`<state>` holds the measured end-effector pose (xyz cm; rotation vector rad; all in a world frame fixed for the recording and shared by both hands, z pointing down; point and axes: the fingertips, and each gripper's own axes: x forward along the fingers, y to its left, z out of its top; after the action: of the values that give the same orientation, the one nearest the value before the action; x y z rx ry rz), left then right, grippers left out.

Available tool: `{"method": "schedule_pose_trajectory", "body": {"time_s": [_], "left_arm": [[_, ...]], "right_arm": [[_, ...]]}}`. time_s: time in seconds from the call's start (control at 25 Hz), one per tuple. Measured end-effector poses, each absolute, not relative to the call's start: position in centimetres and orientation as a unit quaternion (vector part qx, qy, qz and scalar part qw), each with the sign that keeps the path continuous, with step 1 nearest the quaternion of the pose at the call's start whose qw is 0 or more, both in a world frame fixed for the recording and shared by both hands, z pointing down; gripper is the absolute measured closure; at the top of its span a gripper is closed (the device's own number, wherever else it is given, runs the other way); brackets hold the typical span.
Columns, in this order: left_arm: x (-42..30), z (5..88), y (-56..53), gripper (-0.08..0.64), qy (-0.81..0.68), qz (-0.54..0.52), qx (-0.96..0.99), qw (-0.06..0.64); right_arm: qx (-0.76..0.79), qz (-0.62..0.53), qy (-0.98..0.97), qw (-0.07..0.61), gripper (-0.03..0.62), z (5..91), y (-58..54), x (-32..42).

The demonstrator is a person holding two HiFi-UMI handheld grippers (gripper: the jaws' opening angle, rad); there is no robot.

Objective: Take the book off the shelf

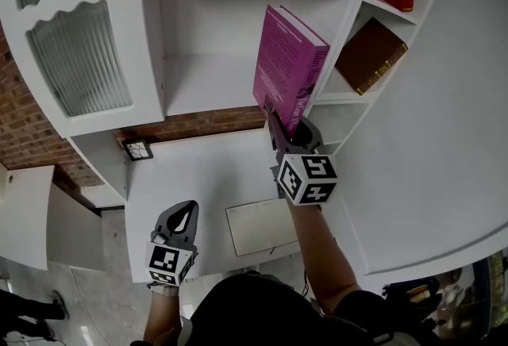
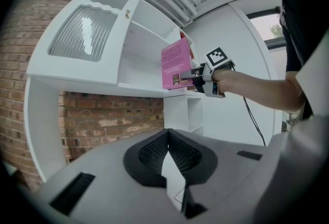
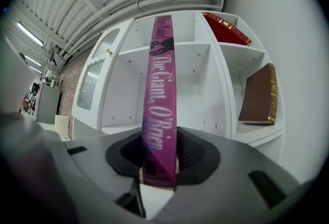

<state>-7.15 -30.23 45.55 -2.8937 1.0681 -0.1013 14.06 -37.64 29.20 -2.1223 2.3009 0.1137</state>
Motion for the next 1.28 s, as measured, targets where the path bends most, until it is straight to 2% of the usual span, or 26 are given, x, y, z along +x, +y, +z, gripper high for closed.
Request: {"method": "schedule_pose_trajectory", "body": {"time_s": [0.72, 1.28], "left_arm": [[-11.0, 46.8, -23.7, 0.552, 0.312, -0.032, -0.949, 0.016], [-11.4, 47.3, -21.2, 0.552, 0.295, -0.026, -0.955, 0.016]], "right_arm": [[-0.678, 0.044, 0.734, 0.006, 0.454, 32.2, -28.0, 9.8], [-0.666, 0.079, 0.741, -0.028, 0.454, 36.8, -22.2, 7.1]]}}
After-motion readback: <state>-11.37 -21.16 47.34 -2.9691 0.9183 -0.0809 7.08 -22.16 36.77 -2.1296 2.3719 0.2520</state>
